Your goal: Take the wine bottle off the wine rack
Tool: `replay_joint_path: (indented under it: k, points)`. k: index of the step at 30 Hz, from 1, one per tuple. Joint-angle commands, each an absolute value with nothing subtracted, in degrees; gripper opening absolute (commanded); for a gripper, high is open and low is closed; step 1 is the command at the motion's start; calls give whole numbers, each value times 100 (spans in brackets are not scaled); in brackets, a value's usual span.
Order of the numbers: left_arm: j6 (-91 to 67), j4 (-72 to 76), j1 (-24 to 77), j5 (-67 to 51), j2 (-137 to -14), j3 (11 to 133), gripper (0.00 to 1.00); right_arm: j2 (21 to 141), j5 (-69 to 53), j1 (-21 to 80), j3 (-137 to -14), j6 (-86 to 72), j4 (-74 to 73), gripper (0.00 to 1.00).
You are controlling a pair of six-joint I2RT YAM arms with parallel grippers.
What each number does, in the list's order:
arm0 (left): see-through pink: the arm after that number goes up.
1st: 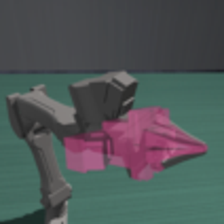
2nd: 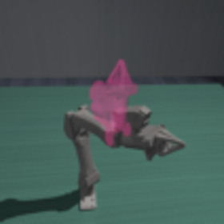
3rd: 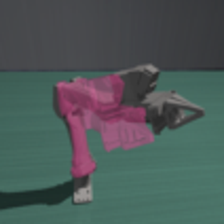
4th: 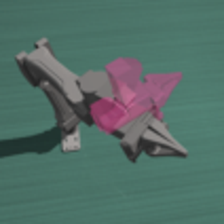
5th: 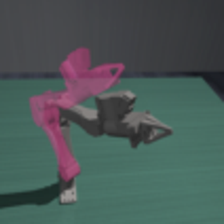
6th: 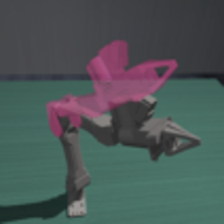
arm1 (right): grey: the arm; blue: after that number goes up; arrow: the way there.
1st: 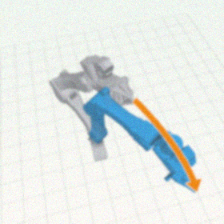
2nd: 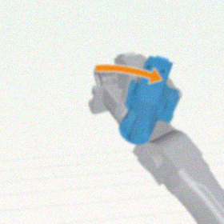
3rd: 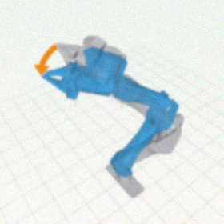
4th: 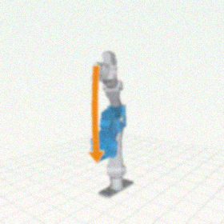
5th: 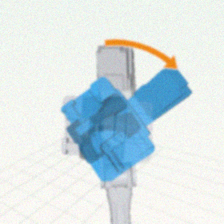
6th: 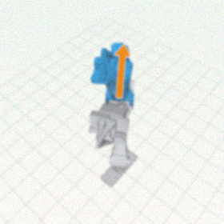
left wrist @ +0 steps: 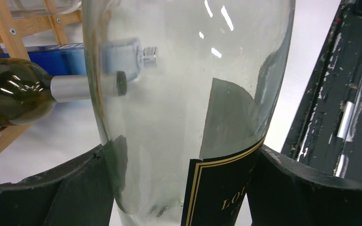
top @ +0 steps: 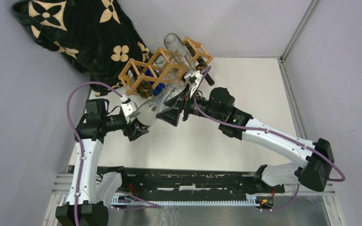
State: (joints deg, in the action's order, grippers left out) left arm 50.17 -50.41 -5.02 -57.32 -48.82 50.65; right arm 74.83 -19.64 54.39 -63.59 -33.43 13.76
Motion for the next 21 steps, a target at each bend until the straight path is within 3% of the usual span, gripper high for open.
replay_joint_path:
  k: [1, 14, 21]
  points:
    - [4449, -4436, -507, -6703, -4798, 5523, 2, 7468, -1438, 5489, -6393, -3479, 2122, 94]
    - [4181, -4427, -505, -6855, -4806, 5660, 2, 8056, -420, 5590, -6724, -3366, 2466, 88]
    - [4122, -4428, -501, -6862, -4793, 5636, 2, 8299, -290, 5599, -7041, -3504, 2547, 70]
